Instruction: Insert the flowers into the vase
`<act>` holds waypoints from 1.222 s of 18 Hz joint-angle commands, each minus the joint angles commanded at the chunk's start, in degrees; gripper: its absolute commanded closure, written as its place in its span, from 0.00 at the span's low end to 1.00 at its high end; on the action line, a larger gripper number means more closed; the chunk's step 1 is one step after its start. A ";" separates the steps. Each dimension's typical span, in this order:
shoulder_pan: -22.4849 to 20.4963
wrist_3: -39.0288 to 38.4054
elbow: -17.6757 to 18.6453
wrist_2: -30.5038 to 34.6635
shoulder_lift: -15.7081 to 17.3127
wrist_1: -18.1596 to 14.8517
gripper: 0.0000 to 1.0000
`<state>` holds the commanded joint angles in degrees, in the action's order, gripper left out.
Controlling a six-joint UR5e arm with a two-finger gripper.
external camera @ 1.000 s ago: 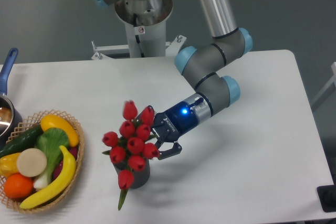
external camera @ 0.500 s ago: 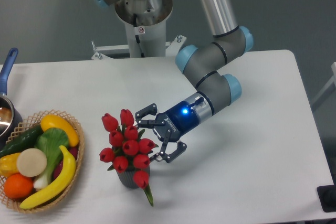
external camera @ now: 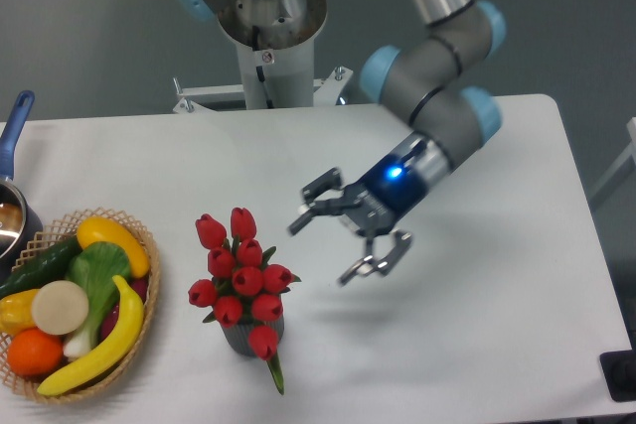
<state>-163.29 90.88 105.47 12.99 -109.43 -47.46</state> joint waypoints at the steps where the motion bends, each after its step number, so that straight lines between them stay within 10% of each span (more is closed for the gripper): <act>1: -1.23 0.09 -1.14 1.76 0.36 0.09 0.00; 7: -7.56 -0.17 -9.40 24.85 1.15 0.00 0.00; 16: -14.78 1.57 -9.41 50.18 8.27 -1.49 0.00; 22: -19.16 18.33 -10.99 54.24 11.43 -10.44 0.00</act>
<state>-182.45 109.21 94.49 67.23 -98.00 -57.90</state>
